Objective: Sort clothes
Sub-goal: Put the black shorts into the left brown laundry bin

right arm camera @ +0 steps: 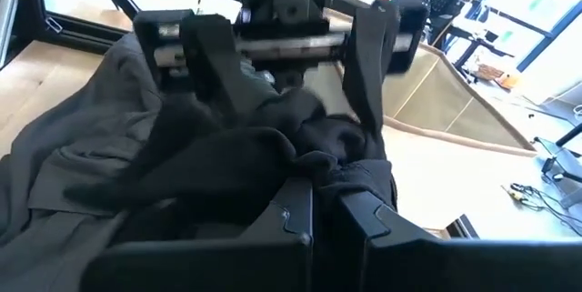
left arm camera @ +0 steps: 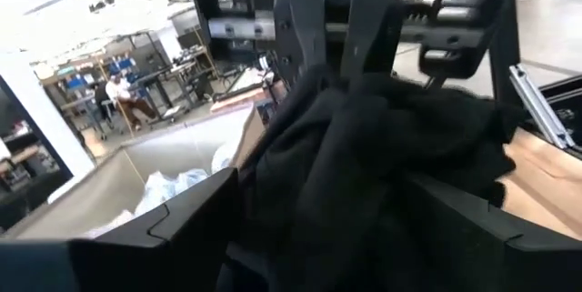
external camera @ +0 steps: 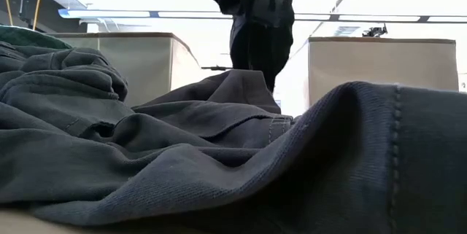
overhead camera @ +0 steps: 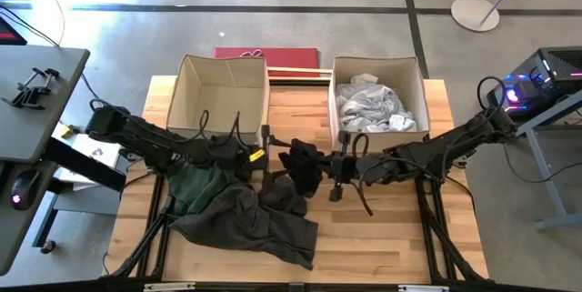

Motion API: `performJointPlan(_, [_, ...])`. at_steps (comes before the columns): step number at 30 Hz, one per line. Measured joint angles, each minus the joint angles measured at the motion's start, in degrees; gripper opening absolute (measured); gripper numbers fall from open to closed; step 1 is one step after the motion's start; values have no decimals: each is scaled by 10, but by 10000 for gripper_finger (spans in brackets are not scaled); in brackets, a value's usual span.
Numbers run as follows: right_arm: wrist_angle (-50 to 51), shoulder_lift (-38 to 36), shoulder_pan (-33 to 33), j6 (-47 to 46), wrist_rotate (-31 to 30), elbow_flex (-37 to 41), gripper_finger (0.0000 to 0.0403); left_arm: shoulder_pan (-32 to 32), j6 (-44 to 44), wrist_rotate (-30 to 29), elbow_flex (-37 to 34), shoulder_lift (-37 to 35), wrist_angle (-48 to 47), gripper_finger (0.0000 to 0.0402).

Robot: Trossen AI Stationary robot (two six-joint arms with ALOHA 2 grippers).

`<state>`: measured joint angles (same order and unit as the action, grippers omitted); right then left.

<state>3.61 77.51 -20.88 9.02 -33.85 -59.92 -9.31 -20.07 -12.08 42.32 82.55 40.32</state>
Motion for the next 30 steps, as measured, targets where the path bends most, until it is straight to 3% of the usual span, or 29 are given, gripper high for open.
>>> performJointPlan(5, [2,20,0,-15,3,0,1,7,23,4,1,48,39,285])
performJointPlan(12, [0,55,0,-31,3,0,1,23,104,102,18,97,41,284])
performJointPlan(17, [1,73,0,-46,3,0,1,28,120,108,21,118,29,269])
performJointPlan(22, [5,81,0,-52,3,0,1,30,124,106,21,118,16,219])
performJointPlan(30, [14,81,3,-66,-2,0,32,30,125,105,21,118,8,99])
